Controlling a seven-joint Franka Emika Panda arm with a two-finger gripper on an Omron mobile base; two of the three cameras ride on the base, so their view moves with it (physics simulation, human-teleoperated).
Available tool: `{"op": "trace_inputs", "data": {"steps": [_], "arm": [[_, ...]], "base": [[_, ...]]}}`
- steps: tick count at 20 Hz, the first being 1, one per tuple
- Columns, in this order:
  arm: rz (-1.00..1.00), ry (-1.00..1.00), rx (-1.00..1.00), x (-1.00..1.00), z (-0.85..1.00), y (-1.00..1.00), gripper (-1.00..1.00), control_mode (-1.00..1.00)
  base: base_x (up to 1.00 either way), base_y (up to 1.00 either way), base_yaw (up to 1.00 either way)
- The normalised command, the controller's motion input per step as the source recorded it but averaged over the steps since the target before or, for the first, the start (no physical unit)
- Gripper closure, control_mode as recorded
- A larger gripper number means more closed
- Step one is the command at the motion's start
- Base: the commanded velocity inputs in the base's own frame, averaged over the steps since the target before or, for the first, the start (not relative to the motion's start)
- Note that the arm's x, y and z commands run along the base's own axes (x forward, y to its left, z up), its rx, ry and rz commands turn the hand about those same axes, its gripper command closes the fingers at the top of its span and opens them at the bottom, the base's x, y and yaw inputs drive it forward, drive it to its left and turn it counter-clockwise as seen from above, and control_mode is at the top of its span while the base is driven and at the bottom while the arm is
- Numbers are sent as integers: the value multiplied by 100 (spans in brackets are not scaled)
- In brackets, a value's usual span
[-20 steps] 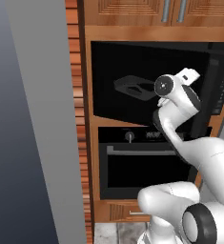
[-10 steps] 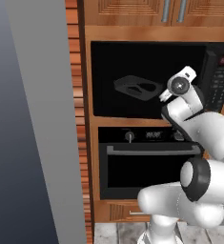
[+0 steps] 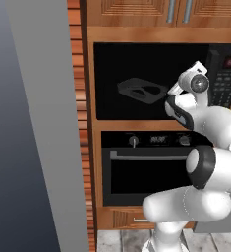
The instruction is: Place the tupperware containing the steak and eggplant meal in the microwave. Close the microwave door and press the start button to reheat the meal.
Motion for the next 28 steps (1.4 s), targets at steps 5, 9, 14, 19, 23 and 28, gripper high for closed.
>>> {"op": "trace_inputs", "data": {"steps": [5, 9, 14, 19, 23, 28], "arm": [[10, 6, 0, 1, 19, 10, -100, -100], [0, 1, 0, -97, 23, 37, -100, -100], [0, 0, 3, -85, 59, 50, -100, -100], [-2, 0, 19, -84, 50, 25, -100, -100], [-18, -3, 41, -84, 0, 0, -100, -100], [-22, -12, 59, -93, -17, -16, -100, -100]], "base": [[0, 0, 0], [0, 0, 0], [0, 0, 0], [0, 0, 0], [0, 0, 0], [0, 0, 0]]}}
